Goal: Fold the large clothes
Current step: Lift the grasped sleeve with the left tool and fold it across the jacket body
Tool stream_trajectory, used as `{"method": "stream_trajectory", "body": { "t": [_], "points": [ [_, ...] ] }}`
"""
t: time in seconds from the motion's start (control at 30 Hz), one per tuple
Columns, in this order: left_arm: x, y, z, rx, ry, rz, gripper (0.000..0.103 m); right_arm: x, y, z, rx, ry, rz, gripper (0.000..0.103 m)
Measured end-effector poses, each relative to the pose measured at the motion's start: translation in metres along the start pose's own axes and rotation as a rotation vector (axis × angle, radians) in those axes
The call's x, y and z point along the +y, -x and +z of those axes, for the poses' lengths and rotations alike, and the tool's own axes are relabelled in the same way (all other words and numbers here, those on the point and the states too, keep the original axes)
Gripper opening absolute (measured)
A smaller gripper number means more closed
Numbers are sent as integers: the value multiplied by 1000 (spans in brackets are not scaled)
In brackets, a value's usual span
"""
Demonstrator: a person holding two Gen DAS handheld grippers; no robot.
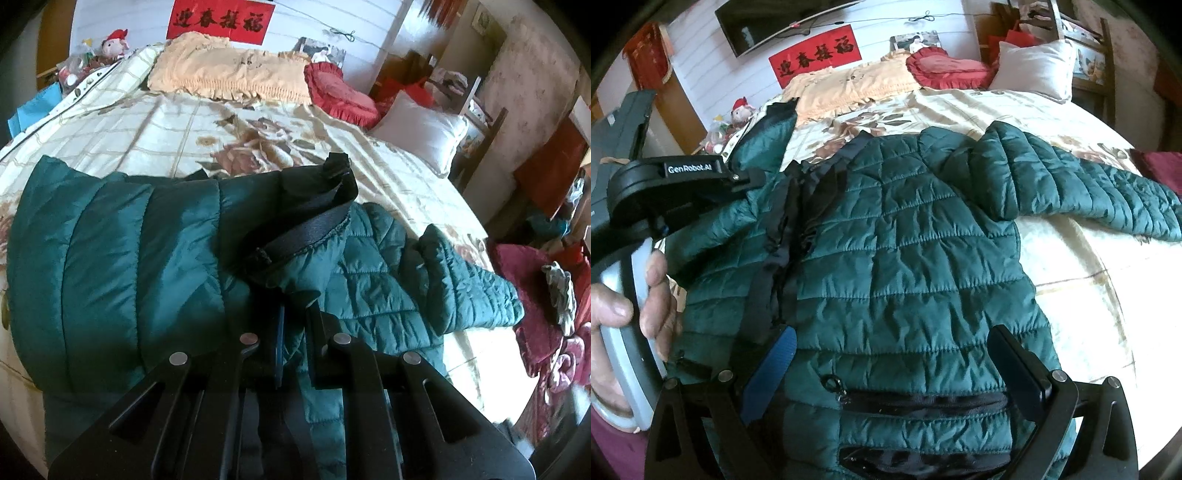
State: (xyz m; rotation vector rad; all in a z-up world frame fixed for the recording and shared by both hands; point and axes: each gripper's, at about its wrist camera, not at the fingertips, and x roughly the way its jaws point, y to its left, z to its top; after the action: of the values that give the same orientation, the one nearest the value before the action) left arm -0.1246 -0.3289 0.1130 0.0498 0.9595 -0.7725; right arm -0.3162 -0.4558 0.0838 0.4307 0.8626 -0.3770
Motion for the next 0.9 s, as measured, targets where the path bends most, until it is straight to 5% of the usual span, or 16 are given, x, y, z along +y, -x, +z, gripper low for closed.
{"method": "stream_trajectory", "body": {
  "t": [0.43,0.6,0.67,0.8,0.9],
  "points": [
    [9,-22,-8,59,26,-24,8,-7,-40,50,-5,32,-115,102],
    [13,-35,-11,87,93,-111,9,-18,-46,48,10,7,-126,102],
    [12,-39,-11,99,98,-135,16,-23,-48,47,15,0,-130,102],
    [10,-34,-10,100,132,-209,58,-30,-51,45,29,-11,-132,102],
    [14,-21,-5,87,161,-233,62,-32,-51,44,36,-13,-135,102]
  ]
}}
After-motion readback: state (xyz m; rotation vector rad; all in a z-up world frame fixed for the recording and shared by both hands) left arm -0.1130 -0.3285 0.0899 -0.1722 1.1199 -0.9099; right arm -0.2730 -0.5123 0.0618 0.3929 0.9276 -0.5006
